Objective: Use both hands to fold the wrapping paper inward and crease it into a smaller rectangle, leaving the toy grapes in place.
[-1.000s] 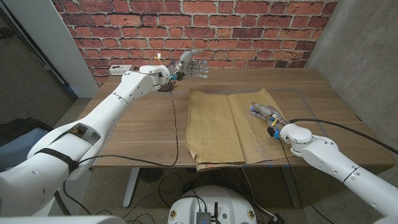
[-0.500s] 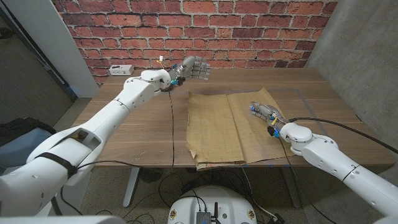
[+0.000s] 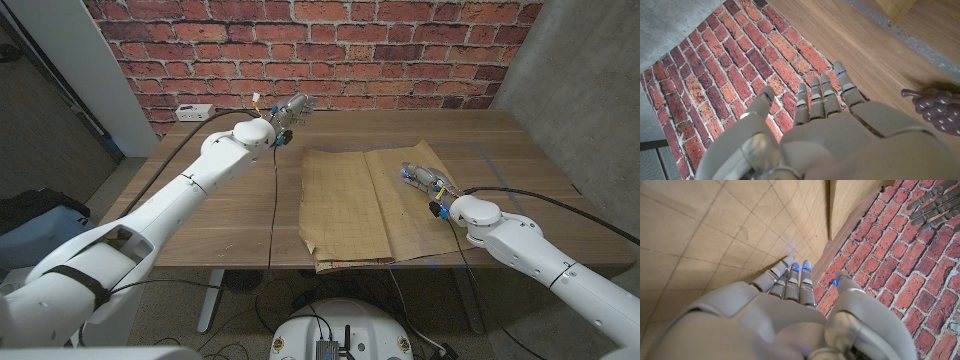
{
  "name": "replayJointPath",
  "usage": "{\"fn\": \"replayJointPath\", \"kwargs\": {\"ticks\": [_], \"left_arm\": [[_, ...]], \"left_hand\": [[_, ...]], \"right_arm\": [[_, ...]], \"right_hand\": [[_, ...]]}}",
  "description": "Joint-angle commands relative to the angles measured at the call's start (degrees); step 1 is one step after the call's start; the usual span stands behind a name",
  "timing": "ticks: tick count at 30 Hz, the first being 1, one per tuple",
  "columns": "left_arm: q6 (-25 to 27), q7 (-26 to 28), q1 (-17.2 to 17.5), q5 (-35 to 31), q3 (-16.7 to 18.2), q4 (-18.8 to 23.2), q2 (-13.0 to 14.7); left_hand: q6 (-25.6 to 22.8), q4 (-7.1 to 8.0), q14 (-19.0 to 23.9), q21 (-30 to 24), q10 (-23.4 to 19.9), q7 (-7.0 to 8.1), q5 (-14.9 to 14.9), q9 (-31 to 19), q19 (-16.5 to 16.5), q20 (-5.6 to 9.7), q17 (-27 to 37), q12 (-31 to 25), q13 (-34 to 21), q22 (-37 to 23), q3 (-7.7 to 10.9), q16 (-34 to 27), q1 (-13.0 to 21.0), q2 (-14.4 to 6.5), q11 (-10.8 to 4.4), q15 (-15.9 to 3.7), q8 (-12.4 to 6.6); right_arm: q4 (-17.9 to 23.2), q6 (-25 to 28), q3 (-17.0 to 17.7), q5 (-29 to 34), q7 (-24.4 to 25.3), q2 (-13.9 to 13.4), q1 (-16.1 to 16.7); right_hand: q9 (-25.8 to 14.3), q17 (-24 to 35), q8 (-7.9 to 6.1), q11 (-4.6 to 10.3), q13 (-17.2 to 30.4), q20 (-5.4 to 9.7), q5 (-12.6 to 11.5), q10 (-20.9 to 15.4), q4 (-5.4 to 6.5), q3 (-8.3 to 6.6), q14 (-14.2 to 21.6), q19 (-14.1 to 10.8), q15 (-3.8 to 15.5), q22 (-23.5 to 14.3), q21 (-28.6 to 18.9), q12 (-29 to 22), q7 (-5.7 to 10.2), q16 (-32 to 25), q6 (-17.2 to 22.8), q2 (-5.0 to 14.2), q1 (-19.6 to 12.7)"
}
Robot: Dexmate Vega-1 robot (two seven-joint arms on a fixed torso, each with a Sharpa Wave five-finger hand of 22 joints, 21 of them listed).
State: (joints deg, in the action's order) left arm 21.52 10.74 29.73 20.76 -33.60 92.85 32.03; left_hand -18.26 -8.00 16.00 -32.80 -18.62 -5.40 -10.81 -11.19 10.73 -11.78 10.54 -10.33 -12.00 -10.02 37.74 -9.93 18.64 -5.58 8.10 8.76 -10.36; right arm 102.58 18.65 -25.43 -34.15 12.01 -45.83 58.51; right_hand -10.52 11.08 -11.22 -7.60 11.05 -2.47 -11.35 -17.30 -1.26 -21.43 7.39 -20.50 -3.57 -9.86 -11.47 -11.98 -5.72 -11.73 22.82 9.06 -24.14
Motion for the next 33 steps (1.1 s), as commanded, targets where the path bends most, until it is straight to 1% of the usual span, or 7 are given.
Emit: {"fn": "replayJointPath", "kwargs": {"ticks": [1,7,15,22,28,30,33], "left_arm": [[3.2,4.1,2.2,-0.5,1.5,0.0,-1.0],[2.6,1.0,2.7,4.2,3.0,-3.2,-2.3],[3.5,-1.5,3.0,10.0,4.2,-6.5,-3.9],[6.2,1.5,3.9,12.5,4.8,-5.8,-4.6],[8.7,4.2,3.7,12.6,4.2,-4.8,-4.3],[8.8,4.2,3.6,12.8,4.1,-4.9,-4.3],[5.5,6.2,4.3,10.4,3.3,-4.8,-4.4]], "left_hand": [[2.0,0.13,-2.7,1.4,2.6,0.53,-0.3,-0.1,-2.4,-0.44,0.1,0.0,-0.1,-0.3,-0.89,0.0,0.0,-0.7,0.0,0.77,0.27],[3.1,0.31,-3.2,1.5,3.7,0.37,-0.4,-0.1,-1.9,-0.28,0.0,-0.1,-0.1,-0.4,-1.09,-0.2,-0.2,-0.9,0.43,1.03,0.31],[5.2,0.26,-2.7,1.0,4.8,0.08,-0.5,-0.1,0.5,-0.14,-0.1,-0.4,-0.1,-0.4,-1.16,-0.7,-0.3,-1.1,0.97,1.77,0.41],[8.3,0.52,-3.0,0.8,6.2,-0.03,-0.6,-0.1,2.3,-0.44,-0.2,-0.5,-0.1,-0.5,-1.2,-0.7,-0.7,-1.4,1.95,2.72,0.58],[10.5,0.61,-4.5,1.6,8.5,0.34,-0.7,-0.1,1.7,-0.61,-0.2,-0.3,0.0,-0.4,-1.32,-0.4,-1.0,-1.5,1.88,3.04,0.48],[10.8,0.65,-5.0,1.9,8.9,0.41,-0.7,-0.1,1.3,-0.62,-0.2,-0.3,0.0,-0.4,-1.36,-0.3,-1.1,-1.5,2.08,3.1,0.36],[11.2,0.65,-5.9,2.5,9.5,0.34,-0.7,-0.1,0.3,-0.61,-0.2,-0.4,0.0,-0.4,-1.48,-0.1,-1.3,-1.4,2.46,3.27,0.16]], "right_arm": [[0.2,0.7,-0.2,0.1,0.0,-0.1,-0.4],[0.0,0.6,-0.3,0.3,0.0,0.1,-0.7],[-0.2,0.2,-0.9,1.1,-0.7,0.1,-1.5],[-0.5,1.0,-1.0,0.9,-0.7,0.5,-2.1],[-0.8,0.9,-1.2,1.2,-0.9,0.6,-2.4],[-0.7,1.2,-1.1,1.0,-0.6,0.7,-2.4],[-0.9,1.3,-1.2,1.2,-0.9,0.6,-2.7]], "right_hand": [[-0.1,0.1,0.12,-0.16,0.1,-1.4,-0.1,-0.1,0.04,-0.57,0.6,-0.7,-0.75,0.0,-0.1,0.1,-0.04,0.2,0.4,-0.2,0.3],[-0.1,0.1,0.11,-0.21,0.1,-1.4,-0.1,-0.2,0.0,-0.65,0.6,-0.8,-0.76,0.0,-0.1,0.1,0.05,0.2,0.4,-0.2,0.4],[-0.1,0.0,0.14,-0.18,0.1,-1.36,-0.1,-0.2,-0.09,-0.76,0.7,-0.8,-0.77,0.0,0.0,0.1,0.05,0.2,0.4,-0.21,0.3],[-0.1,0.0,0.14,-0.21,0.1,-1.38,-0.1,-0.2,-0.14,-0.81,0.6,-0.8,-0.76,0.0,0.0,0.2,0.15,0.3,0.5,-0.21,0.4],[-0.2,0.0,0.15,-0.23,0.1,-1.38,-0.1,-0.1,-0.18,-0.83,0.7,-0.8,-0.81,0.0,0.0,0.2,0.13,0.3,0.5,-0.21,0.4],[-0.2,0.0,0.16,-0.27,0.1,-1.41,-0.1,-0.2,-0.2,-0.83,0.7,-0.8,-0.78,0.0,0.0,0.2,0.09,0.3,0.5,-0.23,0.4],[-0.2,0.0,0.17,-0.27,0.1,-1.42,-0.1,-0.2,-0.21,-0.84,0.7,-0.8,-0.74,0.0,0.0,0.2,0.08,0.3,0.4,-0.23,0.4]]}}
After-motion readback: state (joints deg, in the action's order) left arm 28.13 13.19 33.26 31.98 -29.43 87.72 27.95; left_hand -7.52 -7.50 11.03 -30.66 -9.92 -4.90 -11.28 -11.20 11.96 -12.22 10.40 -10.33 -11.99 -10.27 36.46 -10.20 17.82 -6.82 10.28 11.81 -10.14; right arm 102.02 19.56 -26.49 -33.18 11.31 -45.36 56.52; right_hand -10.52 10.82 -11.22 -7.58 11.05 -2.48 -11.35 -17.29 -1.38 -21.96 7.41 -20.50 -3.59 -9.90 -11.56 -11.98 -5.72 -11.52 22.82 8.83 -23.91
